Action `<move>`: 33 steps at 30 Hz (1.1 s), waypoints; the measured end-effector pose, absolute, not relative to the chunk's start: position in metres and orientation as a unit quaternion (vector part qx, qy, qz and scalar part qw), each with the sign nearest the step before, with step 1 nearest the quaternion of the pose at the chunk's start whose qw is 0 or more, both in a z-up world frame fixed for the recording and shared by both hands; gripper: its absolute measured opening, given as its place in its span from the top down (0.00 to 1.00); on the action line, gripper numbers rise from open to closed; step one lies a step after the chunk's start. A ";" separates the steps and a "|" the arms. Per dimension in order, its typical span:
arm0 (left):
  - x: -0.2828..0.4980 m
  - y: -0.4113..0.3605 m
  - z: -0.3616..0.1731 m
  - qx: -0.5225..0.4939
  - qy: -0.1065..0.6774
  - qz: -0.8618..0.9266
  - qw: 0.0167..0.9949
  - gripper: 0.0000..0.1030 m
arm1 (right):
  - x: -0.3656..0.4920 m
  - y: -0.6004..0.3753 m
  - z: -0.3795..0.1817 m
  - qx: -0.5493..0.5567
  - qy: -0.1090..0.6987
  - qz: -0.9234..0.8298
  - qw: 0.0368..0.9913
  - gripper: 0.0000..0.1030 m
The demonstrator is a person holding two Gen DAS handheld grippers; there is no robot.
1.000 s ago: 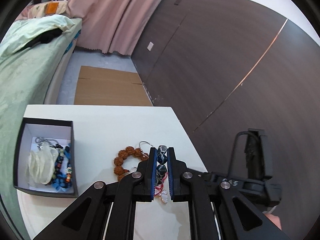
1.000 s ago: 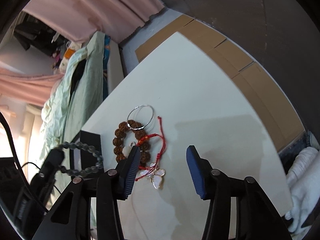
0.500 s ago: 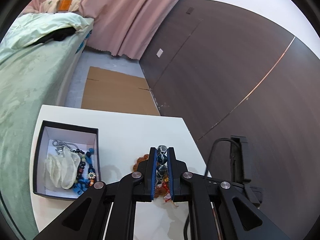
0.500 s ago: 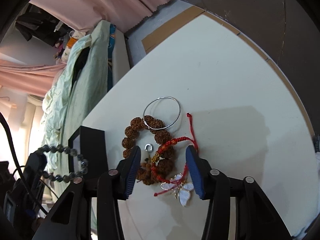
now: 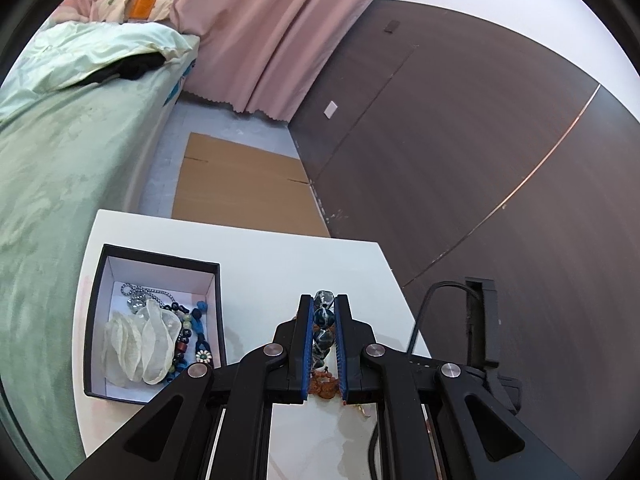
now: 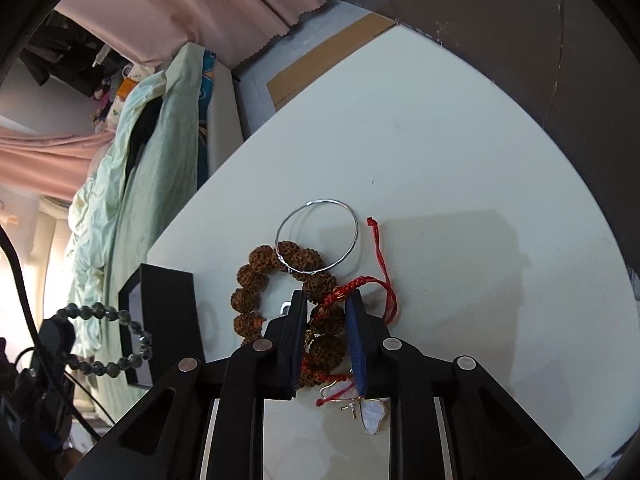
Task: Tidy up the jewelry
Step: 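Carry the grey bracelet into the box with the left gripper while the right gripper grasps the red cord bracelet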
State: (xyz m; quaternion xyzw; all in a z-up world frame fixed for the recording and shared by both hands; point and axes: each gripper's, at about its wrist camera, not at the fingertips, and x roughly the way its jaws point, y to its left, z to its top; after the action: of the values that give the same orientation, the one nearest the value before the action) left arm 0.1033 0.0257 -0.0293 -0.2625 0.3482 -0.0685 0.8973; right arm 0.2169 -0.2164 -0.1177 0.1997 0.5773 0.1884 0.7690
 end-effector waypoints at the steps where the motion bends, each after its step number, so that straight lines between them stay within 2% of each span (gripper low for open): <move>1: 0.102 0.025 -0.029 -0.261 0.347 -0.068 0.898 0.90 | 0.216 -0.218 -0.116 0.202 0.576 0.190 0.769 0.91; 17: 0.083 0.034 -0.016 -0.250 0.331 -0.046 0.908 0.90 | 0.186 -0.224 -0.073 0.238 0.505 0.265 0.786 0.91; 27: 0.077 0.071 -0.019 -0.271 0.328 -0.006 0.905 0.90 | 0.169 -0.194 -0.055 0.232 0.475 0.313 0.789 0.91; 29: 0.078 0.083 -0.028 -0.297 0.346 0.002 0.890 0.87 | 0.167 -0.185 -0.052 0.231 0.468 0.325 0.788 0.91; 30: 0.080 0.086 -0.032 -0.304 0.357 0.005 0.883 0.79 | 0.166 -0.181 -0.051 0.231 0.465 0.331 0.788 0.91; 31: 0.082 0.091 -0.036 -0.312 0.372 0.009 0.874 0.62 | 0.164 -0.176 -0.050 0.231 0.461 0.339 0.787 0.91; 33: 0.078 0.099 -0.037 -0.323 0.370 0.019 0.871 0.43 | 0.162 -0.167 -0.048 0.229 0.457 0.353 0.784 0.91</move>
State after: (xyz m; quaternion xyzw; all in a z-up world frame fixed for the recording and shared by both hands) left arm 0.0783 0.0988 -0.0372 -0.3227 0.3696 0.0186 0.8712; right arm 0.1616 -0.1670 -0.0480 0.2289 0.4567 0.3526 0.7840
